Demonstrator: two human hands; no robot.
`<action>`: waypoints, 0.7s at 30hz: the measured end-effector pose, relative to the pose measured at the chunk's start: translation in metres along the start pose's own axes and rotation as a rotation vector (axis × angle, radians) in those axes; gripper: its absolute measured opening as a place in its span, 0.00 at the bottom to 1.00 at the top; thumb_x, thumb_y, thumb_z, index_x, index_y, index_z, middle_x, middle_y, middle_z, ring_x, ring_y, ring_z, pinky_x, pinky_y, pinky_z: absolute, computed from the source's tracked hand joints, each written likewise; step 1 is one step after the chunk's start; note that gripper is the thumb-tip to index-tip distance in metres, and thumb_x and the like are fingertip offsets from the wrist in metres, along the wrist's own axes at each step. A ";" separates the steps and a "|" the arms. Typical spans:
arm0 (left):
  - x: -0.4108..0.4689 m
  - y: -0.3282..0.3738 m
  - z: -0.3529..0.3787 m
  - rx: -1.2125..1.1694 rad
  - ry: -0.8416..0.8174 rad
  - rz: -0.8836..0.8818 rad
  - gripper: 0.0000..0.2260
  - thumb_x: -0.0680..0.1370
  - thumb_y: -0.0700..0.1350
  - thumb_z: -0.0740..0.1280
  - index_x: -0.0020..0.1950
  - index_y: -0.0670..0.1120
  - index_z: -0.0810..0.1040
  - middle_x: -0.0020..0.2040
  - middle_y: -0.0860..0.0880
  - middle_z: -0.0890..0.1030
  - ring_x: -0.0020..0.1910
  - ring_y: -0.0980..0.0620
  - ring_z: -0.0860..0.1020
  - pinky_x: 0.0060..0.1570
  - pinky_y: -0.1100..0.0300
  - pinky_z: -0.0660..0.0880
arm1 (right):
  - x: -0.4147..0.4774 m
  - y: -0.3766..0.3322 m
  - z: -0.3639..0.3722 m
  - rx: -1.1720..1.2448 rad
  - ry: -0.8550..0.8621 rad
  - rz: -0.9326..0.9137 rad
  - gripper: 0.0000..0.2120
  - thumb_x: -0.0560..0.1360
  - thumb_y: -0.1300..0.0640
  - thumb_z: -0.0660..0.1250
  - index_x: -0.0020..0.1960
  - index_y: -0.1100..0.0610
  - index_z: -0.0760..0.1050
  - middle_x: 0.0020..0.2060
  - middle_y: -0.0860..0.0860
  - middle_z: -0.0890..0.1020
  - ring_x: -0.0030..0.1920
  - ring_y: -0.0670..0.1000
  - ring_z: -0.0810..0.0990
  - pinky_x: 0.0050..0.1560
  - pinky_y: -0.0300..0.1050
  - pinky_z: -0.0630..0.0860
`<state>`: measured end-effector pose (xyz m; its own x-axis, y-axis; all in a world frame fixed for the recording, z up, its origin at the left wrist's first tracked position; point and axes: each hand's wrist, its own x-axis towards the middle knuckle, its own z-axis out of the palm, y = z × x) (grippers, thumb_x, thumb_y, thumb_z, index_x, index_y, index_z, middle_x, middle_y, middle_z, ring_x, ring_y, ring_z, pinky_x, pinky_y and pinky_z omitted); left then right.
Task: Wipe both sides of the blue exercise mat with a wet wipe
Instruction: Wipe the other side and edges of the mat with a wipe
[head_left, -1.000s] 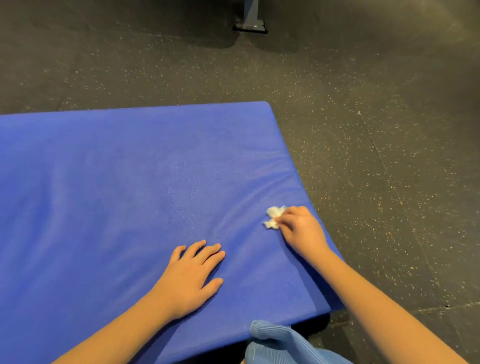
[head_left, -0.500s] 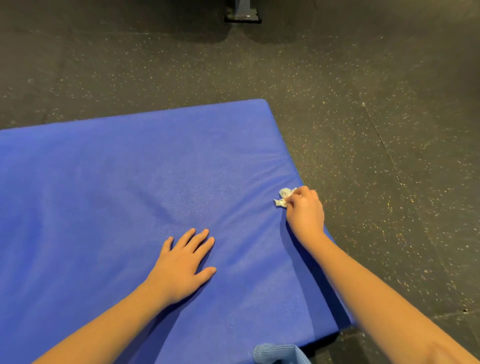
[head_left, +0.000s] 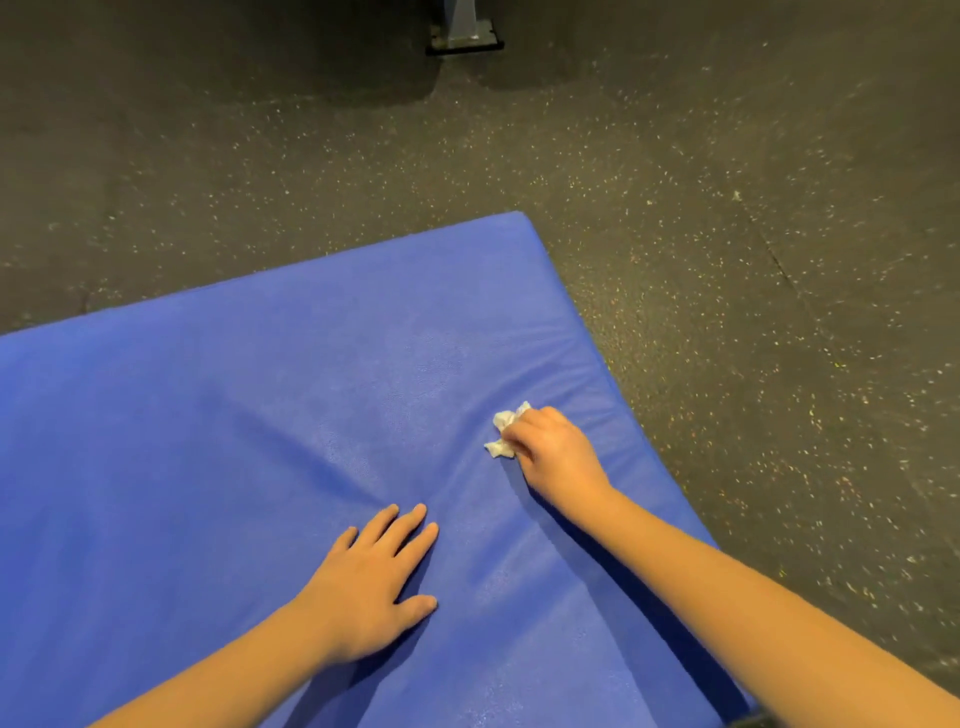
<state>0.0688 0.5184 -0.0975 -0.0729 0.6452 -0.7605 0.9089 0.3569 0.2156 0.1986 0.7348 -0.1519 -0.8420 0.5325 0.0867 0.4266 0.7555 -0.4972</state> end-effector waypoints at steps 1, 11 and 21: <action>0.001 -0.001 -0.006 0.021 -0.032 0.011 0.49 0.62 0.77 0.35 0.79 0.55 0.40 0.78 0.57 0.36 0.78 0.53 0.38 0.76 0.52 0.45 | 0.001 -0.001 -0.003 -0.006 -0.063 -0.046 0.12 0.77 0.52 0.60 0.42 0.60 0.76 0.36 0.55 0.77 0.38 0.58 0.75 0.32 0.49 0.73; 0.011 -0.006 -0.077 0.153 -0.284 0.056 0.27 0.82 0.57 0.55 0.80 0.53 0.52 0.80 0.57 0.48 0.77 0.53 0.55 0.73 0.56 0.55 | -0.001 0.018 0.000 0.038 0.109 0.022 0.02 0.69 0.61 0.69 0.38 0.59 0.80 0.37 0.54 0.77 0.35 0.58 0.76 0.29 0.46 0.73; 0.082 -0.019 -0.095 0.109 0.267 -0.105 0.28 0.82 0.59 0.50 0.79 0.48 0.52 0.79 0.52 0.50 0.78 0.51 0.50 0.74 0.48 0.52 | 0.002 0.030 -0.002 -0.125 0.186 0.030 0.06 0.67 0.61 0.64 0.34 0.58 0.78 0.32 0.55 0.75 0.29 0.58 0.74 0.27 0.47 0.71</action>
<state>0.0062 0.6287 -0.1058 -0.2614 0.7685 -0.5840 0.9284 0.3658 0.0659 0.2105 0.7598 -0.1647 -0.7576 0.6081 0.2370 0.4982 0.7734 -0.3920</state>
